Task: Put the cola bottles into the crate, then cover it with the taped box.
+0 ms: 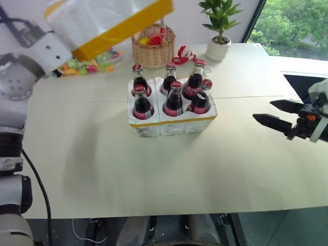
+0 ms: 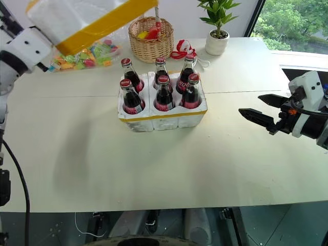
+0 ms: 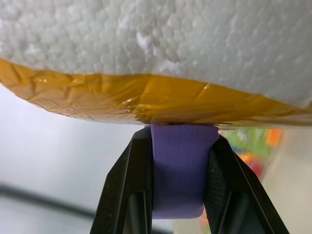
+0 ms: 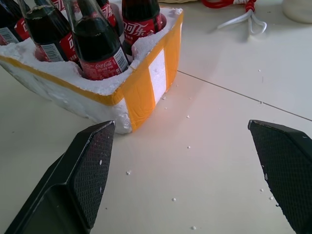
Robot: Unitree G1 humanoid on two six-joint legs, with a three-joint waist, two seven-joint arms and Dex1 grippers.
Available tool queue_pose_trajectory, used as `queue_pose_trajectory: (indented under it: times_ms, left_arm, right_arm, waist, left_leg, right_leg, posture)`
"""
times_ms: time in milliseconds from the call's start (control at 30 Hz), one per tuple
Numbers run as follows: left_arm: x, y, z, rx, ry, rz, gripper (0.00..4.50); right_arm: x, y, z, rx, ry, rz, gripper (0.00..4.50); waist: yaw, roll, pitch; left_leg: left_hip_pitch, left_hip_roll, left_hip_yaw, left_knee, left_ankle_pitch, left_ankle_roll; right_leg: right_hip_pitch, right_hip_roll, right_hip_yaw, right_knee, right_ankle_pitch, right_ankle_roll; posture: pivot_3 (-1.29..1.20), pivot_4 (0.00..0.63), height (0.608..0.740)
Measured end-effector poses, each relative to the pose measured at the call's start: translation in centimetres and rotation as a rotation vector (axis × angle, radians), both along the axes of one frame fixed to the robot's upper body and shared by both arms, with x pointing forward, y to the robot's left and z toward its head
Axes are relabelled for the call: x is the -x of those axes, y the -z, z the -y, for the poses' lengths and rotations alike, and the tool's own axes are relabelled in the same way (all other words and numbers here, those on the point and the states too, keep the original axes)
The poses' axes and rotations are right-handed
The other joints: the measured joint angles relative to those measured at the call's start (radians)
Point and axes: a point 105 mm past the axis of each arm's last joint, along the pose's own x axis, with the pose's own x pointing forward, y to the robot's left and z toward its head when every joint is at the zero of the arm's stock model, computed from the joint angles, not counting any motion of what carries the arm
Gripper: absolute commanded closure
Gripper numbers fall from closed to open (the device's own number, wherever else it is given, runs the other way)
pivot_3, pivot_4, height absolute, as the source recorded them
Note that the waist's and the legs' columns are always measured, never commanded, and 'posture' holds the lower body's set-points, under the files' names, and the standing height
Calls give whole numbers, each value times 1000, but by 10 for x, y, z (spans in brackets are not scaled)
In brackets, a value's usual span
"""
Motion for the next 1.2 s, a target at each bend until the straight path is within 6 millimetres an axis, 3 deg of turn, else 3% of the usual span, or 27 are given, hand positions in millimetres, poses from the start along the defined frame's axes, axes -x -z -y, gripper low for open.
queue_pose_trajectory:
  times_ms: [133, 267, 433, 800, 933, 1033, 1133, 1200]
  left_arm:
    - [17, -3, 40, -91, 134, -25, 3302]
    - [34, 8, 56, -184, 182, -90, 3302]
    - [47, 28, 59, -354, 138, -153, 3302]
    - [52, 37, 77, -495, 118, -82, 3302]
    - [51, 62, 76, -531, 135, -162, 3302]
    - [51, 66, 76, -530, 138, -176, 3302]
    - [52, 70, 76, -526, 143, -186, 2299]
    - [52, 78, 77, -510, 153, -208, 1320]
  right_arm:
    - [-1, 5, 4, -10, 26, -3, 0]
    - [0, 11, 8, -14, 55, -13, 0]
    - [-1, 11, 11, -24, 74, 3, 0]
    - [-8, 1, 13, -48, 99, 51, 0]
    - [-9, 2, 13, -61, 100, 54, 0]
    - [-9, 4, 13, -66, 103, 50, 0]
    - [-9, 6, 13, -74, 105, 50, 0]
    - [-9, 5, 13, -74, 105, 51, 0]
  waist:
    - [0, 0, 0]
    - [-2, 0, 0]
    - [0, 0, 0]
    - [1, 0, 0]
    - [1, 0, 0]
    - [1, 0, 0]
    - [0, 1, 0]
    - [1, 1, 0]
  left_leg:
    - [0, 0, 0, 0, 0, 0]
    - [0, 0, 0, 0, 0, 0]
    - [2, 0, 0, 0, 0, 0]
    - [4, 0, 0, 1, 0, 0]
    - [4, 0, 0, 1, 0, 0]
    - [4, 0, 0, 1, 0, 0]
    - [4, 0, 0, 1, 0, 0]
    - [4, 0, 0, 1, 0, 0]
  right_leg:
    - [0, 0, 0, 0, 0, 0]
    - [0, 0, 0, 1, 0, 0]
    - [2, 1, 0, 0, 0, 0]
    - [4, 1, 0, 0, 0, 0]
    - [4, 1, 0, 0, 0, 0]
    - [4, 1, 0, 0, 0, 0]
    - [4, 1, 0, 0, 0, 0]
    - [4, 1, 0, 1, 0, 0]
  posture:
    - [0, 150, 732]
    - [0, 150, 732]
    - [0, 150, 732]
    - [0, 150, 732]
    - [0, 150, 732]
    - [0, 150, 732]
    - [0, 150, 732]
    - [0, 150, 732]
